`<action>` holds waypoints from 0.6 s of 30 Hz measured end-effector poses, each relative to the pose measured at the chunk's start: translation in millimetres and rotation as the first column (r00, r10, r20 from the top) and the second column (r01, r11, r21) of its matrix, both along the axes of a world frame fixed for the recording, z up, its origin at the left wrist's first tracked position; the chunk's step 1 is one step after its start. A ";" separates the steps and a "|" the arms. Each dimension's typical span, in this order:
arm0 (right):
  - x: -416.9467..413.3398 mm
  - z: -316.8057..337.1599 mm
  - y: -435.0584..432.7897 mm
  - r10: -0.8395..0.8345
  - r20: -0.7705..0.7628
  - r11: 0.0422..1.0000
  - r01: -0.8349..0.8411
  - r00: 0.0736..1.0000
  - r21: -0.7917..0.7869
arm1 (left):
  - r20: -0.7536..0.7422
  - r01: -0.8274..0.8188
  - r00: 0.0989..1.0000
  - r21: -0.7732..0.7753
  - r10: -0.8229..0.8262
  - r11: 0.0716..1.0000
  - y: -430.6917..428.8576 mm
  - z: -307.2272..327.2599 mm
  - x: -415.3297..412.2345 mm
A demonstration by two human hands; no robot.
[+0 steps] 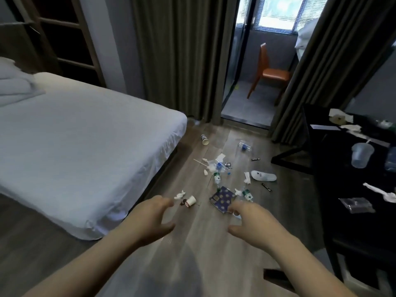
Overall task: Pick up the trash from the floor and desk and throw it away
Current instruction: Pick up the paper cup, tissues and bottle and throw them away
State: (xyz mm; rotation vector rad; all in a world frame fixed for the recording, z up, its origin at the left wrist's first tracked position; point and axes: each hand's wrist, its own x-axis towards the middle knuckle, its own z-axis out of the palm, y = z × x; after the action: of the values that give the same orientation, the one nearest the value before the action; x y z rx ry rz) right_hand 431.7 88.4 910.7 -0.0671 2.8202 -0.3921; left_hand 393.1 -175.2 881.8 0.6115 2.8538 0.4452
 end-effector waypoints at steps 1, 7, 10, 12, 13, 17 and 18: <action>-15.4 -2.5 1.0 0.005 0.015 1.000 -0.005 1.000 -0.001 | 0.012 -0.011 1.000 0.002 0.011 1.000 -0.1 -2.6 -14.4; -112.6 -21.5 0.4 -0.005 0.067 1.000 0.004 0.998 0.019 | 0.047 -0.021 0.999 0.006 0.021 1.000 -1.1 -22.4 -117.3; -159.4 -31.6 -7.0 -0.030 0.098 0.999 0.029 0.995 0.017 | 0.070 -0.005 0.998 0.014 0.004 1.000 -6.2 -32.6 -169.7; -189.8 -38.0 -11.8 -0.051 0.130 0.999 0.049 0.990 0.015 | 0.098 -0.004 0.995 -0.002 0.004 1.000 -10.7 -37.8 -203.6; -203.3 -40.8 -14.2 -0.060 0.153 0.998 0.058 0.986 0.019 | 0.113 0.000 0.994 -0.008 0.001 1.000 -13.1 -40.3 -219.8; -252.8 -54.9 -17.9 -0.093 0.194 0.996 0.090 0.977 0.027 | 0.138 0.040 0.990 -0.014 -0.038 0.999 -18.2 -53.3 -281.8; -264.3 -58.7 -17.6 -0.101 0.205 0.995 0.098 0.974 0.026 | 0.147 0.043 0.988 -0.016 -0.041 0.999 -18.2 -56.9 -294.7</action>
State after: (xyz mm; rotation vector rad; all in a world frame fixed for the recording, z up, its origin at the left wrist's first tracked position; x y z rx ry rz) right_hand 167.3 70.9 852.0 0.1129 2.6277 -0.3757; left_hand 98.3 -193.4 824.9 0.6076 2.6974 0.4369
